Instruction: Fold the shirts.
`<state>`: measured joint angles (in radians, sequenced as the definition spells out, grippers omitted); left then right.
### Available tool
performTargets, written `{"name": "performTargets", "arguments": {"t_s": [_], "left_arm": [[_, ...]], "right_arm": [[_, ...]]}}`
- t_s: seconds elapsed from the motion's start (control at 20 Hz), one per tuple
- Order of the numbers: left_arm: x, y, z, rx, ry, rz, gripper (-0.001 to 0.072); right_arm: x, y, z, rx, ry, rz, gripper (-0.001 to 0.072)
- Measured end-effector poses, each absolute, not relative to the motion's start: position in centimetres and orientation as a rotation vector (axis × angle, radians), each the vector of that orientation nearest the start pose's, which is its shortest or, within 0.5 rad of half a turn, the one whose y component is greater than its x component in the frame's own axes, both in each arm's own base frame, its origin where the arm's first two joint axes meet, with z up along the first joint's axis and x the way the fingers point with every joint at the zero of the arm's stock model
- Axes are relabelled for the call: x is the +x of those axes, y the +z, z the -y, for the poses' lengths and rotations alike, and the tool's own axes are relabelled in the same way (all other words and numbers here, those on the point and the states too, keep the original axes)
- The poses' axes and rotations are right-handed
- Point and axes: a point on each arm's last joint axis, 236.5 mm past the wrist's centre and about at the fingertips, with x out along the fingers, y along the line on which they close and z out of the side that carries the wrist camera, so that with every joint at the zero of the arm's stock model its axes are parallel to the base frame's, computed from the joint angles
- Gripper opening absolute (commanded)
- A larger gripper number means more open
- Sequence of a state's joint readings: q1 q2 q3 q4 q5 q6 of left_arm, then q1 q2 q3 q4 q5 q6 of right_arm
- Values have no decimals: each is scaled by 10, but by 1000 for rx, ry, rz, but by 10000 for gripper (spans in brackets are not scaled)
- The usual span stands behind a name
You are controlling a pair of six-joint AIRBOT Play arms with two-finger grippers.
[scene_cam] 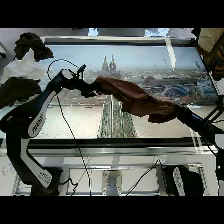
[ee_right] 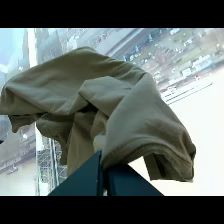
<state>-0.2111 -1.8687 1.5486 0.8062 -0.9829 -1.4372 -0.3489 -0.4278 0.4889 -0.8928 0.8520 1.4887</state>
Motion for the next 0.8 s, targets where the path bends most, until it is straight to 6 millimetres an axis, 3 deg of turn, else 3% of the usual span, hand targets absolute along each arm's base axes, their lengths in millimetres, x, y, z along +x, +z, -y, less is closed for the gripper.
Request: {"name": "performTargets", "arguments": {"t_s": [0.35, 0.6, 0.8], "left_arm": [[521, -83, 232, -613, -403, -1199, 659], [536, -89, 241, -699, -408, -1188, 609], [531, -98, 248, -712, -433, -1229, 247]], "right_arm": [[284, 95, -16, 652, 17, -643, 31], [284, 96, -15, 650, 14, -640, 31], [286, 98, -13, 648, 8, -625, 31]]}}
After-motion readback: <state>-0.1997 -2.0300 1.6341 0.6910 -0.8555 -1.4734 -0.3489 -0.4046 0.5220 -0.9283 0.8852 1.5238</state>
